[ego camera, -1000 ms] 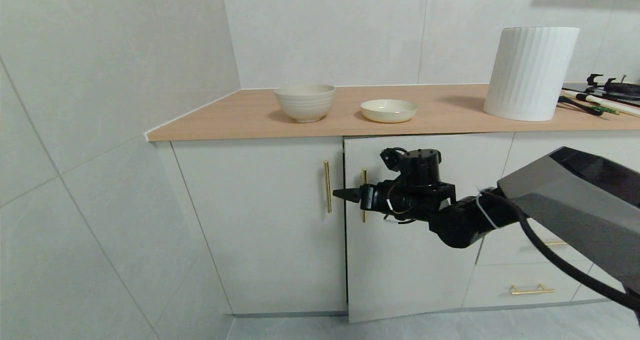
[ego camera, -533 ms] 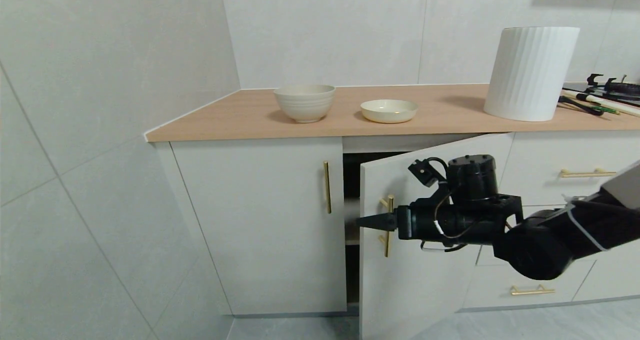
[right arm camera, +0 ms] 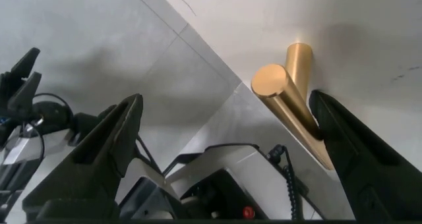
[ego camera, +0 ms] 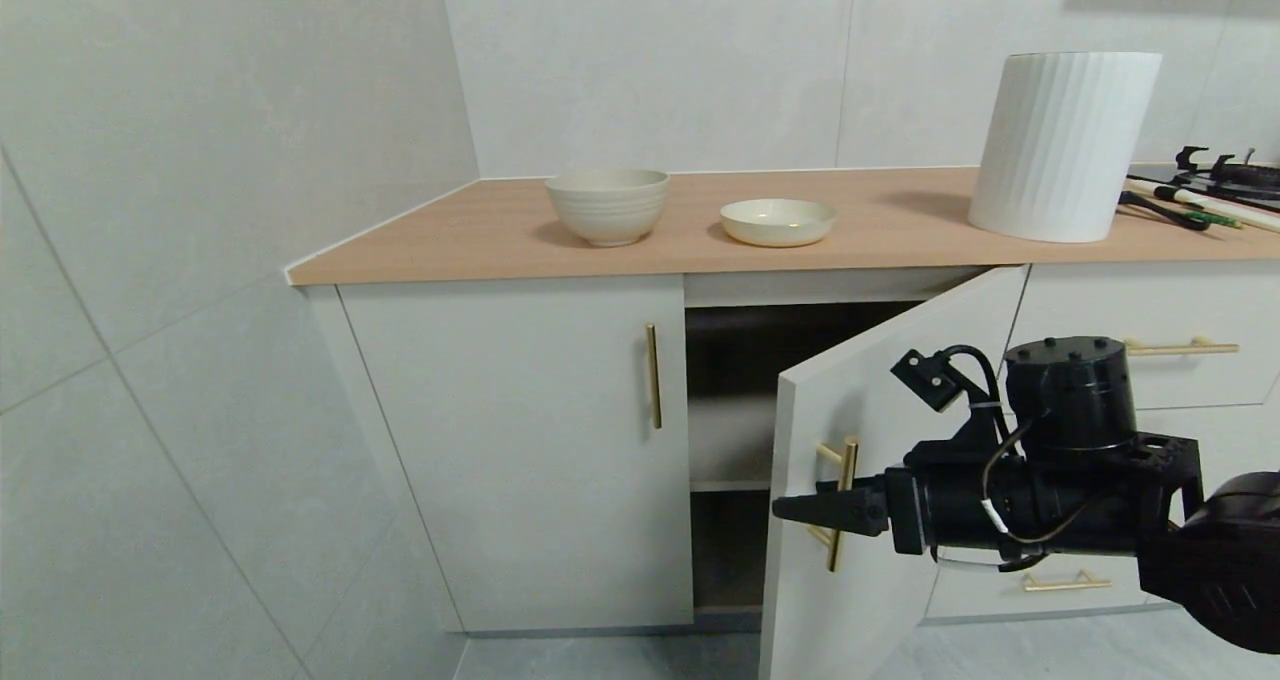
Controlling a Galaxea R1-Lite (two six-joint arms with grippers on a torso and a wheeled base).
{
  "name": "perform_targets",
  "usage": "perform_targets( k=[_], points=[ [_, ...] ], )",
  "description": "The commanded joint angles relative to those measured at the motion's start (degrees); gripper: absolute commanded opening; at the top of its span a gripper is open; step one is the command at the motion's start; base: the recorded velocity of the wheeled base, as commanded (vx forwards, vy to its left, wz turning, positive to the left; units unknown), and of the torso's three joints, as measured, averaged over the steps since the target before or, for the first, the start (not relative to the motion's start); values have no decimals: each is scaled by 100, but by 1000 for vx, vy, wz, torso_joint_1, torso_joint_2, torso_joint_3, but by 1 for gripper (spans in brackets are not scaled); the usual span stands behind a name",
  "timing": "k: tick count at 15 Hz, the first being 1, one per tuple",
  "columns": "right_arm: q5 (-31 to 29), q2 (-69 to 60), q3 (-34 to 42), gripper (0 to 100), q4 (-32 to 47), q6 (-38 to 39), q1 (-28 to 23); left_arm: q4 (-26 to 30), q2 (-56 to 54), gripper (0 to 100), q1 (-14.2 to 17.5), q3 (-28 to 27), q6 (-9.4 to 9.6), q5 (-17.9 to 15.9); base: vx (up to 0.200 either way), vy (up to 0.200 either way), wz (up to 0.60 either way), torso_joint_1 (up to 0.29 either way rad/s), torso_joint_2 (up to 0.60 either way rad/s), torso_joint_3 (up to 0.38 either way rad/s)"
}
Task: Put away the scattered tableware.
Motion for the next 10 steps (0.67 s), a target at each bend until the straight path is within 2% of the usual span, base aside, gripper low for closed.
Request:
perform_targets(
  k=[1,2,4,5,6,7,9,10],
  points=[
    [52,-227,124,100,2,5,9,-3,2,100,2,0,-10,0,0,0,0,0,0,0],
    [43,-297,203,100,2,5,1,-3,2,100,2,0,16,0,0,0,0,0,0,0],
    [43,-376,335,100,2,5,-8,-12,2,100,2,0,210,0,0,0,0,0,0,0],
    [43,-376,379,100,-33,5,-8,-109,2,100,2,-79,201,-17,0,0,0,0,0,0],
    [43,-376,431,100,-95,5,-8,-109,46,100,2,-589,34,-184,0,0,0,0,0,0],
    [43,-367,440,100,-156,5,-8,243,319,100,-86,-1178,-186,-597,0,0,0,0,0,0],
    [34,-376,449,100,-183,5,-8,1104,1127,100,-148,-2268,-265,-1362,0,0,0,0,0,0],
    [34,-376,449,100,-183,5,-8,1570,2446,100,-148,-3076,-274,-2338,0,0,0,0,0,0]
  ],
)
